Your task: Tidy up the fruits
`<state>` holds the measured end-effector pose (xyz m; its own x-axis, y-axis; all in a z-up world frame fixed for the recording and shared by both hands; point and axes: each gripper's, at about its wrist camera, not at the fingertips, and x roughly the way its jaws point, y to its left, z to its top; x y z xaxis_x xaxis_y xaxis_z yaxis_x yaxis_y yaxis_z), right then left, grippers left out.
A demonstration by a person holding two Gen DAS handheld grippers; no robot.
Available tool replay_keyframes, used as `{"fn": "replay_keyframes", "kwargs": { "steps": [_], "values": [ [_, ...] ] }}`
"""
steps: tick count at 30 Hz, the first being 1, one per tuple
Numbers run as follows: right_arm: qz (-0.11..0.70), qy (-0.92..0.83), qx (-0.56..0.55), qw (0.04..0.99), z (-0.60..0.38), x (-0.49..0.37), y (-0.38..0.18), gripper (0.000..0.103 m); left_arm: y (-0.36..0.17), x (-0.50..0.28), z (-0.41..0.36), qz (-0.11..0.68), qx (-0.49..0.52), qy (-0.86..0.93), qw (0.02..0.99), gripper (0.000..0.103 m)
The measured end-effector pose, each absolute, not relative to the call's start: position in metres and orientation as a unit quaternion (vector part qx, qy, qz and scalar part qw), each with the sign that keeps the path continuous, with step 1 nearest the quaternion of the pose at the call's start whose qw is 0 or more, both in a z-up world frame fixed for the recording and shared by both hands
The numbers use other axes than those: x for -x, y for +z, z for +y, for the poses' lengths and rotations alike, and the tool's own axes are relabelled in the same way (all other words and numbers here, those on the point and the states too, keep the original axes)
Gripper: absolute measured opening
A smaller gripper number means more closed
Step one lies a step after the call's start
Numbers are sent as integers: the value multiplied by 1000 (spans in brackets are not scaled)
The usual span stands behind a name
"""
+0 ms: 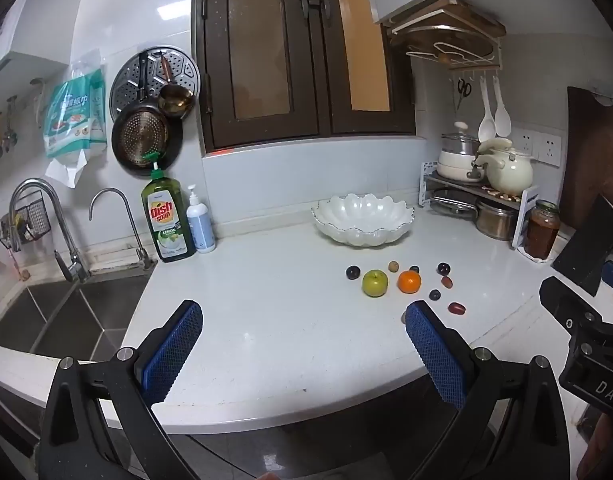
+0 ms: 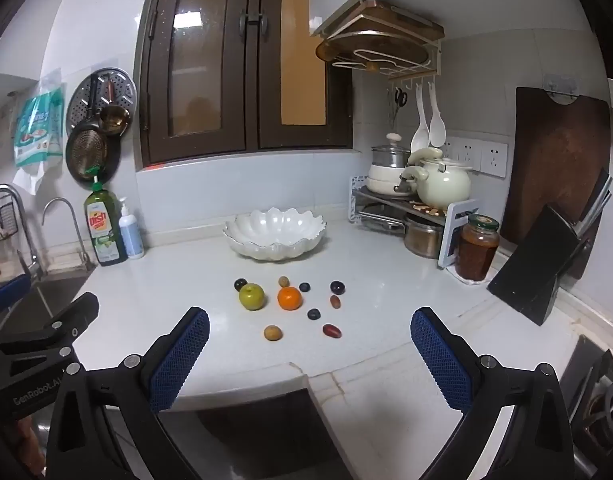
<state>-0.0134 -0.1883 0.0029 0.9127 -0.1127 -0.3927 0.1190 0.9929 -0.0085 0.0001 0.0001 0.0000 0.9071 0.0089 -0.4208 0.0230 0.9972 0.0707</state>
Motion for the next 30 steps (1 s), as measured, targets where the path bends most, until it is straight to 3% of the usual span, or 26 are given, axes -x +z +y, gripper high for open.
{"fn": "replay_keyframes", "kwargs": {
  "steps": [30],
  "values": [
    [196, -66, -1, 978, -183, 24, 3, 102, 2, 6, 4, 217, -36, -14, 975, 103]
  ]
}}
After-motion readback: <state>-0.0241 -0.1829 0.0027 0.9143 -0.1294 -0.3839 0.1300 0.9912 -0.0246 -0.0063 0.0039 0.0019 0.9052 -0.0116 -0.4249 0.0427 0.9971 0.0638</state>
